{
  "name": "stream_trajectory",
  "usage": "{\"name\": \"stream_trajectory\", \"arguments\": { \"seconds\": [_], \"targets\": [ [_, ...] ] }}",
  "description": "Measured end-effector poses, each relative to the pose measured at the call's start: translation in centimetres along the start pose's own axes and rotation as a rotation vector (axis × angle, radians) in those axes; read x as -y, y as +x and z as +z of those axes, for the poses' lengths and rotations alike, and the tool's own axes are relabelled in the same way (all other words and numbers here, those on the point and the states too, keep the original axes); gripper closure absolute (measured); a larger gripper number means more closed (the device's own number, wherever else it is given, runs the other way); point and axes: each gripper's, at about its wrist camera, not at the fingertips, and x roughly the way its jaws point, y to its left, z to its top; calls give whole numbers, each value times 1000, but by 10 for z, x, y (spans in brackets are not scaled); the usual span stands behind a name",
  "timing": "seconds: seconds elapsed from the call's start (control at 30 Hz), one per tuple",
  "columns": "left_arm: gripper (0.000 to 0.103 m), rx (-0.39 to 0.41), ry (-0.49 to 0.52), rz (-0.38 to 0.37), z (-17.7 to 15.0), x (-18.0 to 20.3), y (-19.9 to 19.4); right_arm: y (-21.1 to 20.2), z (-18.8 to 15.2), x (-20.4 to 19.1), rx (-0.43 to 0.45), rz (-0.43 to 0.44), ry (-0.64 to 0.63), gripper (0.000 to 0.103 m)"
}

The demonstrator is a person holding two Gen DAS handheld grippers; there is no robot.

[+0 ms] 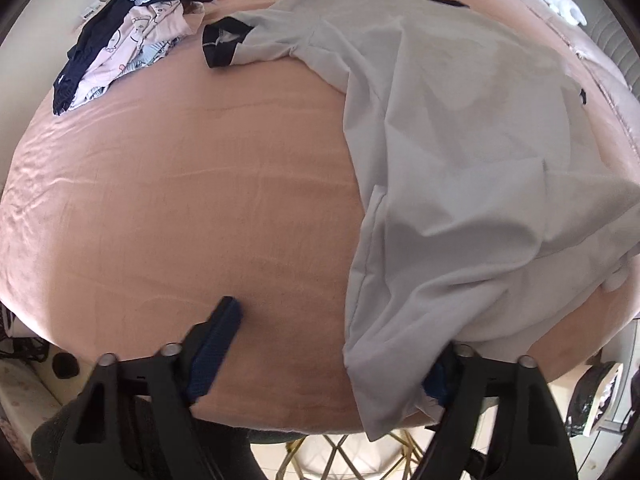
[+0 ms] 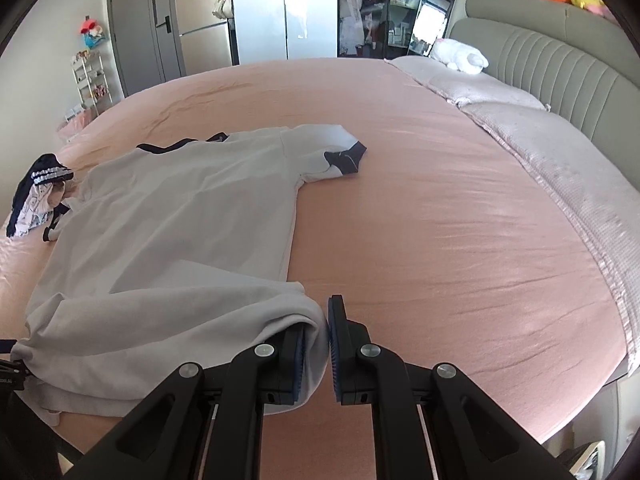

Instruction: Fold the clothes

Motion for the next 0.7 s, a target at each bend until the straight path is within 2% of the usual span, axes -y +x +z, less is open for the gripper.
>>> {"name": "stream_trajectory", "arguments": {
  "seconds": [0.07,0.17,0.23,0.33,0.53,0.7],
  "targets": [
    [80,51,-15,-20,1,-4,-11,6,-5,1,-27,29,18,94],
    [88,99,-60,-83,0,-16,-28,3,-13,-7,-38,52,-22,94],
    [88,120,-114,-140,0,-29,-39,-5,-16,-11,-30,66,-48,95],
    [89,157,-167,-174,4,-44,-56,-28,-12,-12,13,96,-48,95],
    [89,219,-170,-150,3,-53,-83,-78,11,-27,115,105,-102,95],
    [88,205,-163,-147,-5,-60,-89,-107,12,-41,136,94,-140,96]
  ]
}}
